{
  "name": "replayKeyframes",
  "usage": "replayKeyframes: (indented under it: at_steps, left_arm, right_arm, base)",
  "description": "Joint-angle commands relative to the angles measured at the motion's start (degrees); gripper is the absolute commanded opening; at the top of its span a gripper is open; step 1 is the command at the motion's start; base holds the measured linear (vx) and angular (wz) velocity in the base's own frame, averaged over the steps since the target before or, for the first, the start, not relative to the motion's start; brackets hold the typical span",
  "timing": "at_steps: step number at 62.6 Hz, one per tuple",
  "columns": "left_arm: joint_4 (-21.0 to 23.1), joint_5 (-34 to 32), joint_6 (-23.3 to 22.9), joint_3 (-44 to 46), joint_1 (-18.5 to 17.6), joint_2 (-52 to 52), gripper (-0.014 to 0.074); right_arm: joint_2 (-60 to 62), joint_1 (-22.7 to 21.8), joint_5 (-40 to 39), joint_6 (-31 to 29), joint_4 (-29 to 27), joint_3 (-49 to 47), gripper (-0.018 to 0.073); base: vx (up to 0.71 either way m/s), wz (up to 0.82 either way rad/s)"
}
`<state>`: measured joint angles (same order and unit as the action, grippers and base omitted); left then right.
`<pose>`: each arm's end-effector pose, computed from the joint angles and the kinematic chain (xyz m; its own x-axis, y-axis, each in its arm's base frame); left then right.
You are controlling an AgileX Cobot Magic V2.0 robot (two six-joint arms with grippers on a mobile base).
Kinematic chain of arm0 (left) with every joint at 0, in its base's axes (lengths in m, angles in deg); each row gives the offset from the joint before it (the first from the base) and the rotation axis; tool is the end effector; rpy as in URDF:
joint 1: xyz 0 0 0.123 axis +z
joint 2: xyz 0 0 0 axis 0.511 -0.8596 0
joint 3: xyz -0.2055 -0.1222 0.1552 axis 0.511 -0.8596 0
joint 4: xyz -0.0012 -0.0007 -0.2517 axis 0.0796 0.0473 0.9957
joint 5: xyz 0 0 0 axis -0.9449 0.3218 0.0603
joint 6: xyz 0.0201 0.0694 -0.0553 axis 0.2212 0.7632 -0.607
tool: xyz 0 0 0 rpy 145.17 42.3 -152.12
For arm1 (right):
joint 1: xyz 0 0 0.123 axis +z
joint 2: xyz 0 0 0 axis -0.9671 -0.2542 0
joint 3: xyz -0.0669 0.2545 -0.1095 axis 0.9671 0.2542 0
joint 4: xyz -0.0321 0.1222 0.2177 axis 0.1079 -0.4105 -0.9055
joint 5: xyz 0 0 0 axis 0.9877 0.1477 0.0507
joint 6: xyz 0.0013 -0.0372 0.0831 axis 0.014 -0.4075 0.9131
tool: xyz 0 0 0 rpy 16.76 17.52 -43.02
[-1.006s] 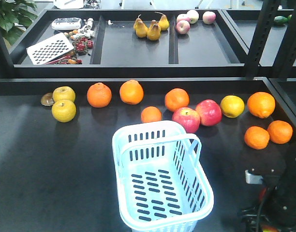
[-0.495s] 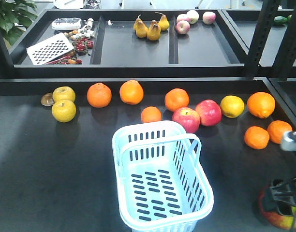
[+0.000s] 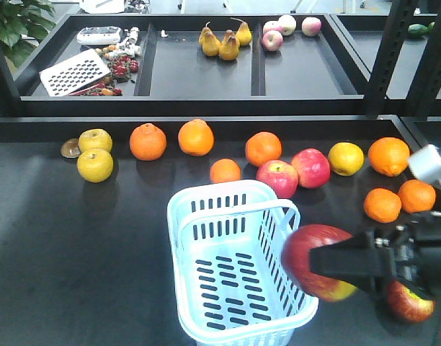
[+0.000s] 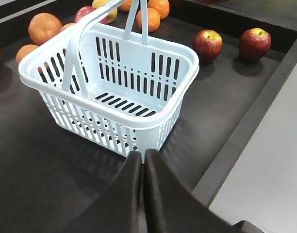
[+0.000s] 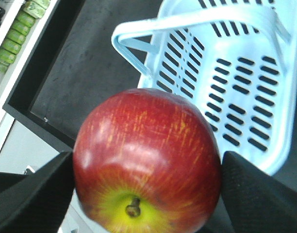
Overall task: Pick three apples into basket with both arms
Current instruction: 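Move the apple over the basket and open the right gripper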
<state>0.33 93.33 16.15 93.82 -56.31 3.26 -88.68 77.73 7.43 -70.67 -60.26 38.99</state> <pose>0.0536 -0.0652 0.2551 -0.3008 0.3060 -0.9033 0.7678 0.6395 -0.0390 0.1707 0.0682 0.2954 -0.8215 -0.0176 -0.5700 -0.4015 0.7277 0.5562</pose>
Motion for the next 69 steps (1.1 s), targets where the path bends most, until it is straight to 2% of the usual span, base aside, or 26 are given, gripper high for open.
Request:
replayKeyframes:
  at_steps: [1,6,10,14,20,26,31,51,58,69]
  left_arm:
    - [2.26,-3.04,-0.46,1.31,0.03,-0.4,-0.0008]
    - [2.26,-3.04,-0.46,1.31,0.03,-0.4,-0.0008]
    - [2.26,-3.04,-0.46,1.31,0.03,-0.4,-0.0008]
    - [2.26,-2.97,-0.46,1.31,0.03,-0.4,-0.0008]
    - [2.26,-2.97,-0.46,1.31,0.03,-0.4,-0.0008]
    - [2.26,-2.97,-0.46,1.31,0.03,-0.4,-0.0008]
    - [2.26,-2.93,-0.46,1.31,0.03,-0.4,-0.0008]
    - [2.26,-2.93,-0.46,1.31,0.03,-0.4,-0.0008]
    - [2.26,-2.93,-0.46,1.31,0.03,-0.4,-0.0008]
    - [2.26,-2.93,-0.46,1.31,0.03,-0.4,-0.0008]
  right_arm:
    - [-2.01,5.49,-5.61,-2.42,-6.59,-1.43,-0.0004]
    - [-4.7,12.14,-12.81,-4.38,-6.82,-1.43,-0.0004]
    - [-7.34,17.18,-20.83,-4.23,-4.63,-1.43,-0.0004]
    - [-10.14,20.34,-27.36,-4.2,-3.16,-1.43,-0.0002]
    - [-14.24,23.39,-30.58,-4.26,-2.25,-1.43,0.001]
    - [-17.98,24.2,-30.88,-5.84,-1.86,-1.43,0.005]
    - [-20.3,24.4,-31.88,-7.83,-2.07,-1.43,0.0121]
    - [-22.6,24.4,-36.79,-8.65,-2.18,-1.43,0.0559]
    - [-22.6,24.4,-36.87,-9.62,-2.18,-1.43,0.0618]
    - [-22.6,24.4,-36.8,-9.62,-2.18,-1.43,0.0596]
  base:
    - [0.0,0.0]
    - [0.0,0.0]
    - [0.0,0.0]
    - [0.0,0.0]
    - [0.0,0.0]
    - [0.0,0.0]
    - [0.0,0.0]
    - [0.0,0.0]
    - [0.0,0.0]
    - [0.0,0.0]
